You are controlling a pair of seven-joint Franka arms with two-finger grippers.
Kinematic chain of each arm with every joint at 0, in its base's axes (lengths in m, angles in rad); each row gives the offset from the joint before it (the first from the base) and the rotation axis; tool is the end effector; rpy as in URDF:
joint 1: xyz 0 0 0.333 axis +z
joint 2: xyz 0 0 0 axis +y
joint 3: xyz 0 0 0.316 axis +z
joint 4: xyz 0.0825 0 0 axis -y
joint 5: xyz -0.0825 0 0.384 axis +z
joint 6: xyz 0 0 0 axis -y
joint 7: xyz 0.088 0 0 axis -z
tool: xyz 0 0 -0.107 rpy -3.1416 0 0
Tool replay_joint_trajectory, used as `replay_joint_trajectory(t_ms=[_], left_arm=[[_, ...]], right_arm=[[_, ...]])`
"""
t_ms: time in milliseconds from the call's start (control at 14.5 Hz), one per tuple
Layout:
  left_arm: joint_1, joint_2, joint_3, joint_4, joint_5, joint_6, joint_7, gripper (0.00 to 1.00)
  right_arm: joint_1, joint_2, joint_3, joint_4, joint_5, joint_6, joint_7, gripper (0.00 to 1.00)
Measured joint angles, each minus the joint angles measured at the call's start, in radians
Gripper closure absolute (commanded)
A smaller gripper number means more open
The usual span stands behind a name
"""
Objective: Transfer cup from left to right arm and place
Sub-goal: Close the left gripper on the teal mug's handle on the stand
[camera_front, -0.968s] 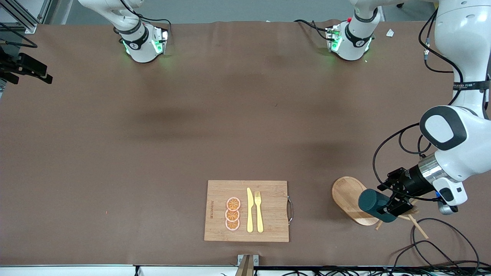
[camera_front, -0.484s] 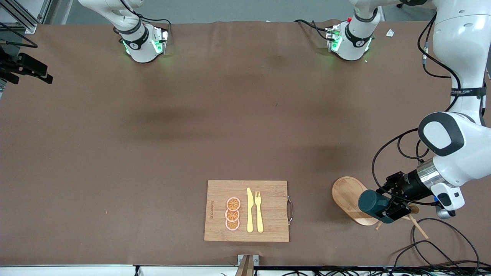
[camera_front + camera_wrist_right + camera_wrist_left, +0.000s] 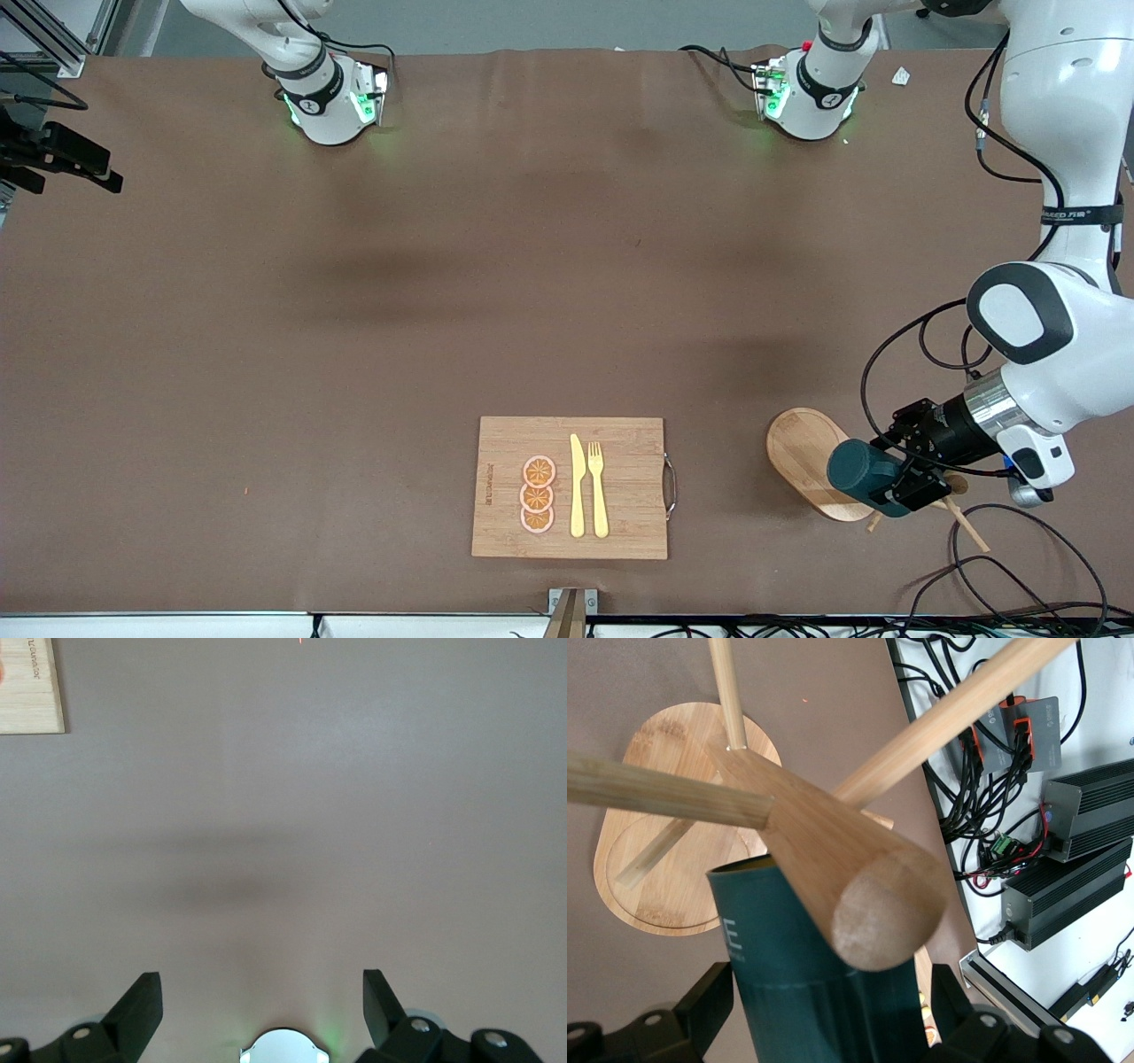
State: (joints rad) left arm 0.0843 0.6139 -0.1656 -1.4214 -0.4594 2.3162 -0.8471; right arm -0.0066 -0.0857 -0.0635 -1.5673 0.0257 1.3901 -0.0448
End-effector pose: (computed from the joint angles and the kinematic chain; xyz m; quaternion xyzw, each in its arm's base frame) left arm 0.7434 -0.0428 0.3743 0.8268 0.4943 0.0186 0.2680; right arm 0.5070 -0.0341 0.6567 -0.9988 0.0107 0.0449 0.0180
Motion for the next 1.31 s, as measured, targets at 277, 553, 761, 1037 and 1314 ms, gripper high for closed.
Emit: replay_joint_trajectory(t_ms=[277,553,761,1037,1314], left_arm=[[0.003,0.0,0.0,0.001,-0.001,0.0,0.0,0.2],[0.003,0.0,0.0,0.009,-0.006,0.0,0.0,0.21],[0.007,0.0,0.0,0.011,-0.006,-0.001,-0.003,0.21],[0.01,-0.002,-0.001,0.017,-0.006,-0.003,-0.003,0.21],[0.008,-0.003,-0.003,0.02,-0.006,-0.005,-0.018,0.21]], right_arm=[[0.0,0.0,0.0,0.0,0.0,0.0,0.003,0.0],[0.002,0.0,0.002,0.0,0.0,0.0,0.003,0.0],[0.003,0.0,0.003,0.0,0.0,0.0,0.003,0.0],[0.003,0.0,0.003,0.0,0.0,0.0,0.003,0.0],[0.003,0.0,0.003,0.0,0.0,0.0,0.003,0.0]])
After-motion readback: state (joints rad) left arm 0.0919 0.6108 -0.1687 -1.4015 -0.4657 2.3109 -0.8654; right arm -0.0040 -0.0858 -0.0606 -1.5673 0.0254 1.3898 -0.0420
